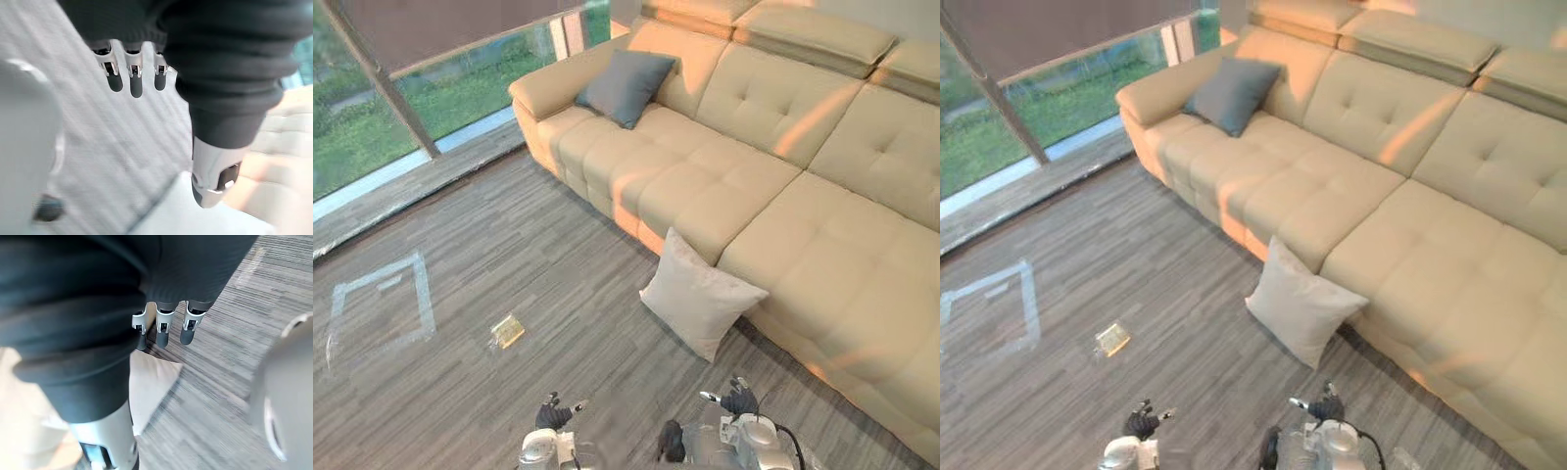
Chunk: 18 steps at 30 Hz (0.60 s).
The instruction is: Pick up cushions and gather them together orderly.
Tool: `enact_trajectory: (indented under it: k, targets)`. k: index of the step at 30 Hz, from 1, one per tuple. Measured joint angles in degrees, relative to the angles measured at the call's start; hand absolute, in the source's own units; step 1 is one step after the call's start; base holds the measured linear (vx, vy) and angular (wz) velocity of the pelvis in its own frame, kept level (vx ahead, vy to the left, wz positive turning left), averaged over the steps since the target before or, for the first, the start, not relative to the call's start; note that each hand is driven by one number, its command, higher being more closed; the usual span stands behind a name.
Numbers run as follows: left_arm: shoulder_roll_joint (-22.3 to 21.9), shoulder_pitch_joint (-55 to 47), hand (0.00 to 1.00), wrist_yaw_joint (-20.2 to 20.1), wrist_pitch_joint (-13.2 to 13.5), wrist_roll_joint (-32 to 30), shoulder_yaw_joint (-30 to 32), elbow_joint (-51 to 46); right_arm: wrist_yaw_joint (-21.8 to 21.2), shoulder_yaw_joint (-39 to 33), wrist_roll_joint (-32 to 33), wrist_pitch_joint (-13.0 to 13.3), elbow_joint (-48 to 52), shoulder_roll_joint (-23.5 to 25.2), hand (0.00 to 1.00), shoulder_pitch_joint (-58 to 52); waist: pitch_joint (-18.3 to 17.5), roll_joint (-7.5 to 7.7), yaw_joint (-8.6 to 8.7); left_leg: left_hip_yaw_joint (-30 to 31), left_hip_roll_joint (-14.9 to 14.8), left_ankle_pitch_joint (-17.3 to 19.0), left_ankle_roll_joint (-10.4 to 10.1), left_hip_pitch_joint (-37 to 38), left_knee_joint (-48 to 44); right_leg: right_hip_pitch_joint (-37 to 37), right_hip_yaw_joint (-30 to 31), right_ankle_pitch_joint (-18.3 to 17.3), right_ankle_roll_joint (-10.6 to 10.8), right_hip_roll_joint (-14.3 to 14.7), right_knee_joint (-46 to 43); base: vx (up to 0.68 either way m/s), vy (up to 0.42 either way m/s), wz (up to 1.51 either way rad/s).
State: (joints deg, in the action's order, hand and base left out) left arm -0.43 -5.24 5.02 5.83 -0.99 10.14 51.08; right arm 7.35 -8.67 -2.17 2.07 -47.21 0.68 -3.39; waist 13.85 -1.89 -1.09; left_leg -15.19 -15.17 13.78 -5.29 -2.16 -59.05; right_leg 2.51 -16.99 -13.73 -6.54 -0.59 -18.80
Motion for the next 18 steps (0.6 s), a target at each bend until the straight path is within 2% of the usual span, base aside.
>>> enact_trajectory:
  k: [2,4,5,6,7,8,10,12,15,16,18]
  targets:
    - [-0.02,-0.27,0.00,0.07,0.05,0.05,0.11,-1.21,0.11,-0.16,0.05,-0.21,-0.02,0.22,0.00,-0.26,-0.01,0.37,-1.32,0.44,1.11,1.89,0.82,-4.17,6.68,2.33,3.91,-0.37,1.02,-0.17,1.75,0.32,0.050,-1.05]
    - [-0.20,-0.26,0.00,0.16,0.10,0.07,0.20,-2.08,0.30,-0.16,0.06,-0.49,-0.12,0.38,0.00,-0.32,0.10,0.54,-2.30,3.93,4.05,2.45,0.72,-7.09,17.47,4.12,7.49,-0.78,2.04,-0.52,2.67,0.32,0.141,-0.97]
    - [-0.19,-0.19,0.00,0.32,0.26,0.09,0.26,-2.15,0.46,-0.13,0.06,-0.47,-0.44,0.67,0.00,-0.16,0.21,0.75,-2.51,7.70,6.32,2.41,0.50,-8.05,23.03,4.91,9.24,-1.23,2.85,-0.96,3.02,0.45,0.296,-0.88]
    - [-0.18,-0.07,0.00,0.54,0.31,0.13,0.50,-2.09,0.54,0.04,0.06,-0.47,-1.07,0.84,0.00,0.21,0.35,0.99,-2.57,11.65,8.80,1.42,0.22,-7.94,29.37,5.35,11.37,-1.98,4.16,-1.50,2.90,0.44,0.322,-0.89]
    - [-0.33,-0.16,0.00,0.67,0.41,0.22,0.52,-1.95,0.56,0.46,0.07,-0.43,-1.07,0.78,0.00,-0.03,0.18,0.70,-2.58,14.02,9.63,-0.71,0.10,-7.72,33.54,5.69,12.73,-2.71,5.43,-1.40,2.84,0.35,0.304,-1.01]
    - [-0.59,-0.26,0.00,0.87,0.75,0.84,0.78,-1.64,0.57,1.06,0.07,-0.45,-1.38,0.69,0.00,-0.21,-0.16,0.23,-2.64,15.54,9.73,-5.88,0.20,-7.57,35.13,5.75,15.16,-3.64,6.86,-0.86,2.15,0.34,0.313,-0.92]
    - [1.28,0.02,0.00,0.96,1.08,1.02,1.36,-0.75,0.52,2.40,0.09,-0.48,-1.48,2.29,0.00,-0.76,-1.67,3.45,-2.58,11.37,10.88,-3.56,2.20,-6.79,34.69,5.33,18.64,-3.58,8.36,-3.09,2.19,0.36,0.331,-0.80]
    - [1.88,0.07,0.00,0.98,1.06,1.03,1.74,-0.14,0.40,3.66,0.07,-0.51,-1.55,2.71,0.00,-1.45,-2.60,4.90,-3.06,7.50,11.16,-1.14,3.53,-5.34,34.10,4.68,21.19,-3.07,9.18,-4.57,0.65,0.28,0.271,-0.80]
    - [1.99,0.27,0.00,0.98,0.99,1.04,1.71,1.42,0.36,3.92,0.05,-0.43,-1.39,2.71,0.00,-1.44,-2.60,4.70,-3.21,2.17,11.33,-0.03,4.84,0.76,37.95,1.26,20.65,-0.57,10.79,-6.28,-8.09,0.20,0.243,-0.84]
    - [1.98,0.23,0.00,0.99,0.96,0.97,1.61,1.76,0.35,4.02,0.00,-0.39,-1.26,2.69,0.00,-1.43,-2.35,4.09,-3.27,0.40,11.24,0.02,5.03,3.19,39.61,-0.70,19.23,-0.31,10.93,-6.91,-12.73,0.13,0.167,-0.87]
    - [2.04,0.22,0.00,1.00,0.85,0.92,1.56,2.27,0.35,3.98,-0.04,-0.27,-1.14,2.66,0.00,-1.46,-2.36,4.04,-3.13,-1.84,11.00,0.06,5.10,6.56,41.76,-2.29,13.01,-1.56,10.60,-8.93,-17.19,0.12,0.091,-0.64]
